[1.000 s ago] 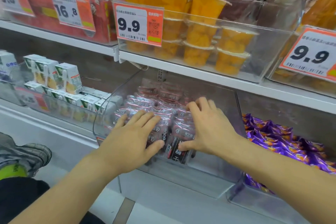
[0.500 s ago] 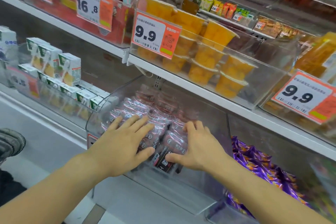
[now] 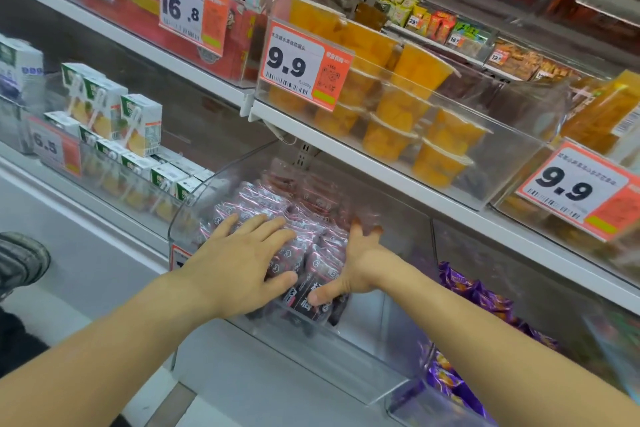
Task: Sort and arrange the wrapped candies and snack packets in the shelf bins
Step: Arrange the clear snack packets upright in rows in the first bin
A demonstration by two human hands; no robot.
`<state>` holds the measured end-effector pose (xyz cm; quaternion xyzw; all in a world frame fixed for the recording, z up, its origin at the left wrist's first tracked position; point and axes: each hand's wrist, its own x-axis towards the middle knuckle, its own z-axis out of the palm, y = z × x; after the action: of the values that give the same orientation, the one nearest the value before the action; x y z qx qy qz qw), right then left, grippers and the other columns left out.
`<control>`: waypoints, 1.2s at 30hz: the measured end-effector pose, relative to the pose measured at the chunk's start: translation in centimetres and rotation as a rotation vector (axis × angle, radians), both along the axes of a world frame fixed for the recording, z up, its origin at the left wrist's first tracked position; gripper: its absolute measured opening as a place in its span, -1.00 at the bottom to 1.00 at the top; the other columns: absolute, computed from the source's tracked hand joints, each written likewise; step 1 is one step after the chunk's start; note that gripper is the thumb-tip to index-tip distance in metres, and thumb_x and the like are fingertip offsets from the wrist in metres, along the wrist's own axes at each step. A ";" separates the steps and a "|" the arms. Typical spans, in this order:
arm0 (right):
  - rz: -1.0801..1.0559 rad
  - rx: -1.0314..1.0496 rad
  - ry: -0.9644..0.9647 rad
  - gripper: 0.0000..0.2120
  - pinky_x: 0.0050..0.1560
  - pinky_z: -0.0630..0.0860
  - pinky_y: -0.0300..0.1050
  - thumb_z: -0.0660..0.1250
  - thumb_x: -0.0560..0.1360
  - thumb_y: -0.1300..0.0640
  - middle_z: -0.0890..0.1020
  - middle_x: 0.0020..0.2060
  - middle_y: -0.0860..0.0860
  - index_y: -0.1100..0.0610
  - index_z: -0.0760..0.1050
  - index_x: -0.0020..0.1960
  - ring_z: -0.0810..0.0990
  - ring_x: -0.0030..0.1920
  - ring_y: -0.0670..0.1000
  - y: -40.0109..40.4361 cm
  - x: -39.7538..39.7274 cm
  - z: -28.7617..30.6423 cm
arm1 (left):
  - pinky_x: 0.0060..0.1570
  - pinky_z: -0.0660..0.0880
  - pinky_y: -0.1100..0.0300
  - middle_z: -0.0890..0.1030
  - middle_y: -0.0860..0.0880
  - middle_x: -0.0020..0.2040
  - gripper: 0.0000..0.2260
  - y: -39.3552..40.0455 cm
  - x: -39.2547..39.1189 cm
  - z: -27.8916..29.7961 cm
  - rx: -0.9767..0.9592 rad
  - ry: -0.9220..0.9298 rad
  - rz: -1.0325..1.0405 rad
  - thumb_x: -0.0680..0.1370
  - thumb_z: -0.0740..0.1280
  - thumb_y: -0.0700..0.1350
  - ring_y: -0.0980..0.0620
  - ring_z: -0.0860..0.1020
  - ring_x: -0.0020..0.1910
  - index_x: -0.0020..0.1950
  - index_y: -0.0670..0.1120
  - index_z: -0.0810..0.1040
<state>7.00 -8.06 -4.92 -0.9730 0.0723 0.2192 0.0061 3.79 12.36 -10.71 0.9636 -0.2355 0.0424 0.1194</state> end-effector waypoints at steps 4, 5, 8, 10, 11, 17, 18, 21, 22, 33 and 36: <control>-0.020 0.033 -0.054 0.49 0.45 0.32 0.15 0.62 0.07 -0.34 -0.24 0.57 0.21 0.04 -0.36 0.59 0.15 0.54 0.29 -0.6 -0.5 0.0 | 0.55 -0.16 -0.06 -0.01 0.14 0.61 -0.22 0.0 -0.2 -0.1 -0.022 -0.007 -0.003 0.41 -0.26 0.43 0.08 -0.05 0.59 0.58 0.16 0.02; -0.019 0.031 -0.063 0.51 0.47 0.30 0.18 0.62 0.06 -0.35 -0.23 0.57 0.20 0.01 -0.38 0.58 0.11 0.55 0.30 -0.9 -0.6 0.2 | 0.55 -0.16 -0.06 -0.01 0.14 0.61 -0.25 0.0 -0.3 -0.1 -0.023 -0.010 -0.003 0.44 -0.23 0.43 0.08 -0.05 0.59 0.58 0.16 0.02; -0.005 0.035 -0.043 0.51 0.50 0.23 0.12 0.60 0.10 -0.35 -0.28 0.57 0.23 0.05 -0.46 0.56 0.05 0.57 0.28 -1.3 -0.4 0.7 | 0.55 -0.18 -0.04 -0.01 0.14 0.61 -0.38 0.1 -0.3 -0.1 -0.025 -0.019 -0.004 0.57 -0.07 0.38 0.08 -0.05 0.59 0.58 0.16 0.03; 0.001 0.017 -0.008 0.49 0.49 0.25 0.08 0.58 0.13 -0.36 -0.27 0.57 0.24 0.11 -0.44 0.57 0.08 0.57 0.26 -1.4 -0.4 0.8 | 0.55 -0.18 -0.04 -0.01 0.14 0.61 -0.36 0.1 -0.3 -0.1 -0.023 -0.020 -0.008 0.55 -0.10 0.39 0.08 -0.05 0.58 0.58 0.16 0.03; 0.002 0.014 0.002 0.49 0.48 0.26 0.08 0.58 0.13 -0.36 -0.27 0.57 0.23 0.11 -0.42 0.57 0.09 0.57 0.26 -1.4 -0.5 0.9 | 0.55 -0.17 -0.04 0.00 0.14 0.61 -0.32 0.1 -0.3 -0.2 -0.027 -0.023 -0.010 0.50 -0.16 0.41 0.08 -0.04 0.58 0.58 0.16 0.03; 0.278 0.079 -0.393 0.20 0.37 0.38 0.09 0.63 0.01 -0.34 0.22 0.41 0.06 -0.11 0.15 0.51 0.25 0.42 0.16 -1.5 -2.7 1.1 | 0.55 -0.17 -0.04 0.02 0.14 0.61 -0.37 0.1 -0.2 -0.4 -0.053 -0.045 -0.001 0.55 -0.09 0.39 0.09 -0.02 0.58 0.57 0.16 0.05; 0.360 0.044 -0.436 0.07 0.30 0.41 0.03 0.61 0.03 -0.36 0.30 0.28 0.00 -0.10 0.25 0.43 0.31 0.31 0.09 -1.3 -3.2 0.7 | 0.55 -0.16 -0.04 0.03 0.14 0.61 -0.35 0.1 -0.3 -0.4 -0.058 -0.044 -0.001 0.52 -0.13 0.39 0.09 -0.02 0.58 0.57 0.16 0.06; 0.436 0.022 -0.442 -0.13 0.09 0.46 -0.05 0.60 0.11 -0.33 0.40 0.09 -0.06 -0.05 0.35 0.28 0.39 0.10 0.00 -1.2 -3.5 -0.6 | 0.56 -0.16 -0.04 0.03 0.14 0.60 -0.33 0.2 -0.4 -0.4 -0.057 -0.050 -0.001 0.51 -0.15 0.39 0.09 -0.01 0.58 0.57 0.16 0.05; 0.432 0.038 -0.450 -0.17 0.03 0.47 -0.06 0.62 0.11 -0.30 0.43 0.06 -0.08 -0.05 0.36 0.25 0.42 0.05 -0.01 -1.2 -3.4 -0.7 | 0.56 -0.17 -0.04 0.02 0.14 0.61 -0.36 0.2 -0.4 -0.4 -0.054 -0.056 0.001 0.54 -0.11 0.38 0.09 -0.02 0.58 0.58 0.16 0.05; 0.276 0.001 -0.456 0.26 0.36 0.35 0.21 0.63 0.04 -0.30 0.07 0.42 0.04 -0.13 -0.03 0.52 0.12 0.42 0.17 -1.4 -3.9 -0.9 | 0.56 -0.15 -0.04 0.03 0.13 0.61 -0.39 0.2 -0.3 -0.7 -0.065 -0.071 -0.007 0.57 -0.06 0.37 0.08 -0.01 0.58 0.57 0.16 0.06; 0.006 0.115 -0.216 0.48 0.44 0.32 0.20 0.68 0.05 -0.24 -0.23 0.57 0.14 -0.10 -0.36 0.56 0.05 0.55 0.27 -1.3 -3.0 -1.2 | 0.56 -0.14 -0.04 0.05 0.13 0.61 -0.41 0.2 -0.2 -0.8 -0.068 -0.073 0.001 0.58 -0.03 0.35 0.09 0.00 0.58 0.57 0.16 0.07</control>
<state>4.02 -9.37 -6.11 -0.9892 0.0554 0.1168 0.0688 3.57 12.55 -11.47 0.9569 -0.2376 0.0856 0.1433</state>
